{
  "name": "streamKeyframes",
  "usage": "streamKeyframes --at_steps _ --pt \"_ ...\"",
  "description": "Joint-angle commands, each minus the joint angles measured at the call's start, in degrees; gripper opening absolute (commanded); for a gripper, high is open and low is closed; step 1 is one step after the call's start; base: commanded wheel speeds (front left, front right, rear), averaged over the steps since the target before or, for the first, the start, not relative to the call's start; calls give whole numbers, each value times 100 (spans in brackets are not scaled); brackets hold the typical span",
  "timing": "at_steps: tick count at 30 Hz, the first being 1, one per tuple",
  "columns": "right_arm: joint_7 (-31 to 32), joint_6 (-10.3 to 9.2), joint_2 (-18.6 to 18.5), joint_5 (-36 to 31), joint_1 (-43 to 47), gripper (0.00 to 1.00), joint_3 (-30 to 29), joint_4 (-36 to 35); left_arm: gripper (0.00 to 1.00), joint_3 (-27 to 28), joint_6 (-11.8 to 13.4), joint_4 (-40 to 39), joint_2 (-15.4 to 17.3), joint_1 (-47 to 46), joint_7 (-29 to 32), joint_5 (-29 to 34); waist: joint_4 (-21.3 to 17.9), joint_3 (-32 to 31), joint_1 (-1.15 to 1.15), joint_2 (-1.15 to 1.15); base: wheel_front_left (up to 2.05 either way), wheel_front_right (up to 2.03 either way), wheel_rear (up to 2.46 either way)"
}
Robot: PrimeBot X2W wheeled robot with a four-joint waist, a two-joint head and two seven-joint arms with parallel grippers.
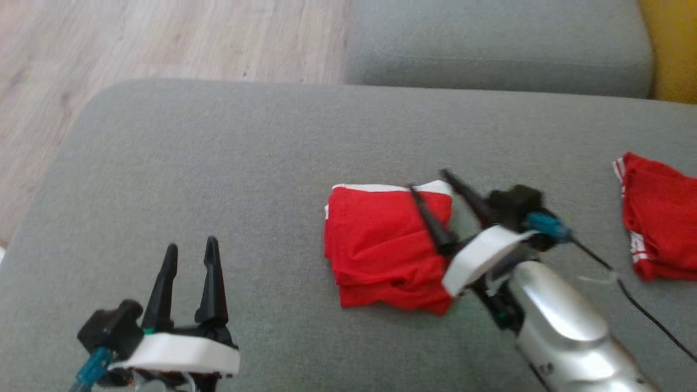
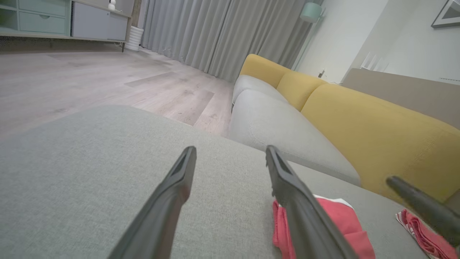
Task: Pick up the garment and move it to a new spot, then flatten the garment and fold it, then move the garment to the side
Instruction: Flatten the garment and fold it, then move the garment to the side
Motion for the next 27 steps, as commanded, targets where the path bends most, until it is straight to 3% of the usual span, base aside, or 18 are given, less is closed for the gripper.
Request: streamKeyframes --at_steps 1,7,13,27 --pt "-129 39 90 -207 150 100 -362 -121 100 229 44 -107 134 -110 -54 30 -134 -131 1 0 0 0 0" --pt "-239 39 285 -980 848 100 -1708 -426 100 254 94 57 105 53 -84 149 -310 -306 1 0 0 0 0" --pt "-149 39 450 -1588 1692 100 -2605 -1095 100 250 116 255 48 240 -104 302 -382 -411 1 0 0 0 0" --pt "82 39 481 -1620 2785 100 -2997 -2195 100 51 107 576 49 360 -111 564 -411 -456 1 0 0 0 0"
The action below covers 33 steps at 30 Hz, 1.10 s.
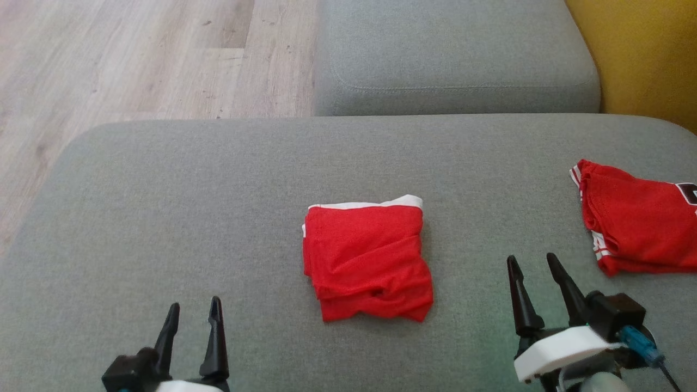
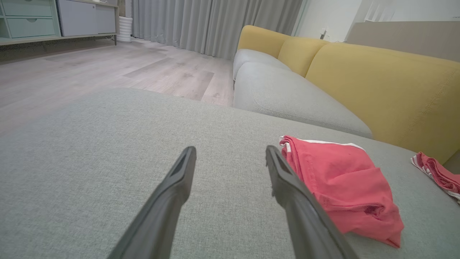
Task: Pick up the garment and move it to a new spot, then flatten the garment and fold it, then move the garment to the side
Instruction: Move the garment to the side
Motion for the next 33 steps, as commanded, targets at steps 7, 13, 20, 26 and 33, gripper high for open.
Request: streamKeyframes --at_steps 7,13,20,26,33 --pt "95 39 -18 26 -94 100 143 -340 100 193 10 -61 82 -323 -64 19 -12 24 0 0 0 0 0" --pt "137 39 -18 2 -69 100 133 -384 100 172 12 -63 68 -366 -64 23 27 43 0 0 0 0 0" --pt "330 39 -17 -54 -286 100 148 -418 100 156 21 -83 64 -447 -54 40 120 132 0 0 0 0 0" --pt "1036 39 -17 61 -1049 100 208 -297 100 125 9 -108 19 -556 -50 74 327 235 0 0 0 0 0" --pt "1863 39 -17 344 -1992 100 268 538 100 95 -20 -98 -44 -635 -53 105 753 416 0 0 0 0 0"
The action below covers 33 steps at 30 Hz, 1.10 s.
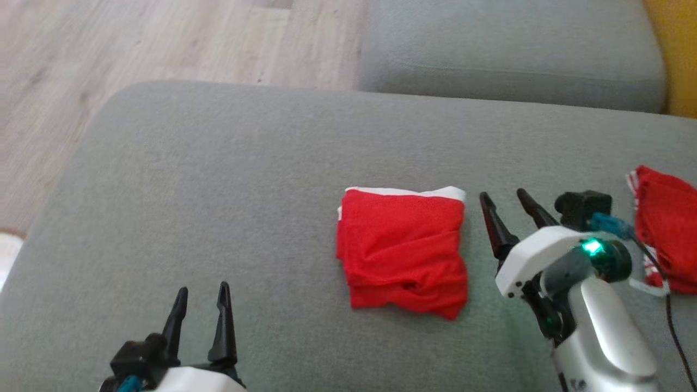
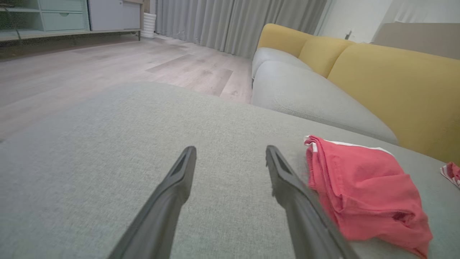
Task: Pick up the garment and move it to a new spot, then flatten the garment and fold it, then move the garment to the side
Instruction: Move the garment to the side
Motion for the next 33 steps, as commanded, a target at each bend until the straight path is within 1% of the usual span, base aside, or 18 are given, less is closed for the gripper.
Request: streamKeyframes --at_steps 1,2,6,10,15,16,17,18,19,20,23,26,29,33 --pt "140 39 -18 75 -383 100 117 40 100 175 -22 -143 18 -383 -55 50 227 129 0 0 0 0 0" --pt "140 39 -18 75 -383 100 117 40 100 175 -22 -143 18 -383 -55 50 227 129 0 0 0 0 0" --pt "424 39 -18 -41 -666 100 4 628 100 177 -60 -120 -66 -463 -61 78 525 327 0 0 0 0 0" --pt "586 39 -18 -76 -764 100 -116 1179 100 207 -83 -91 -161 -494 -68 113 760 466 0 0 0 0 0" --pt "773 39 -18 -19 -806 100 -104 1759 100 287 -141 -45 -234 -490 -74 164 897 555 0 0 0 0 0" --pt "777 39 -18 34 -820 93 -65 1829 100 303 -150 -39 -246 -486 -75 177 903 564 0 0 0 0 0" --pt "776 39 -18 97 -836 67 -23 1885 100 321 -158 -36 -258 -482 -75 190 901 575 0 0 0 0 0" --pt "725 39 -18 217 -887 27 74 1953 100 372 -168 -28 -274 -474 -76 211 866 598 0 0 0 0 0" --pt "686 39 -18 258 -915 18 123 1980 100 394 -182 -21 -280 -475 -77 226 839 606 0 0 0 0 0" --pt "631 39 -18 294 -944 0 169 1995 100 406 -194 -17 -291 -478 -77 244 807 613 0 0 0 0 0" --pt "449 39 -18 381 -1041 0 301 2006 100 421 -219 -27 -321 -486 -77 303 676 639 0 0 0 0 0" --pt "248 39 -18 443 -1171 0 387 1949 100 449 -224 -68 -334 -484 -78 353 440 686 0 0 0 0 0" --pt "88 39 -18 392 -1298 0 386 1844 100 481 -228 -141 -331 -461 -78 402 54 755 0 0 0 0 0" --pt "81 39 -71 88 -1339 0 280 1624 100 438 -260 -212 -342 -503 -73 461 -595 866 0 0 0 0 0"
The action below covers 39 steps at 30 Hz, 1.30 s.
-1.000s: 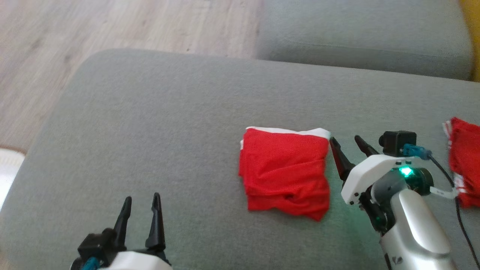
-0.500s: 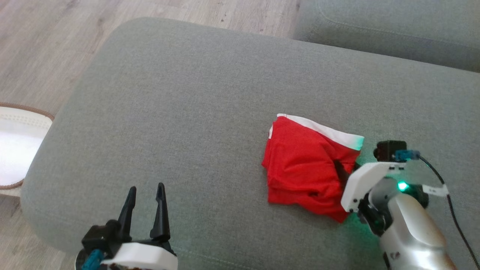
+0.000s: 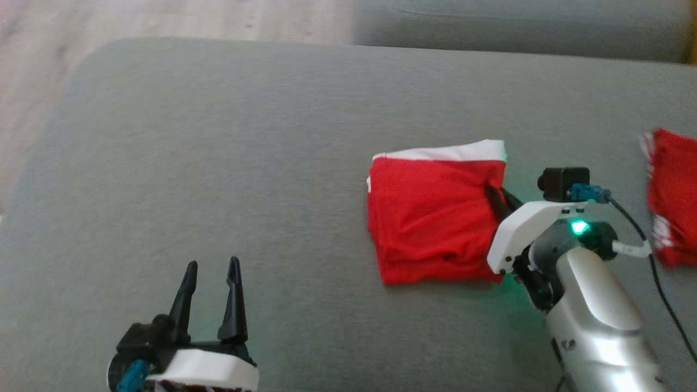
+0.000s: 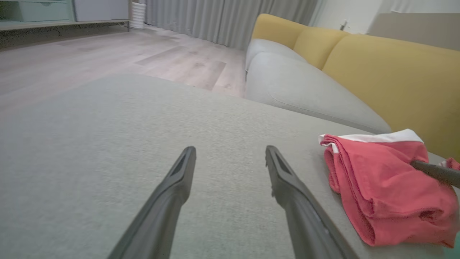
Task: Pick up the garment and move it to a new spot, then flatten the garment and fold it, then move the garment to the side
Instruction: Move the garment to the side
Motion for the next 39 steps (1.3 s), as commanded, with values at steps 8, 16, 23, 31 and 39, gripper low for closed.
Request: streamKeyframes --at_steps 8,16,23,31,39 --pt "144 39 -275 -228 -36 0 -41 -1008 100 92 -50 -283 88 -548 55 163 -1842 367 0 0 0 0 0" --pt "239 39 -258 -215 46 0 -198 -1422 100 22 -80 -347 158 -795 197 246 -2456 505 0 0 0 0 0" --pt "264 39 -204 -239 -56 0 -367 -1503 100 -12 -35 -438 241 -817 319 276 -2512 551 0 0 0 0 0" --pt "437 39 -547 -382 -816 0 -520 -1100 100 -39 15 -504 255 -818 363 279 -2139 574 0 0 0 0 0" --pt "803 39 -1814 -595 -1579 0 -714 -443 100 -59 21 -573 253 -883 358 291 -1482 820 0 0 0 0 0"
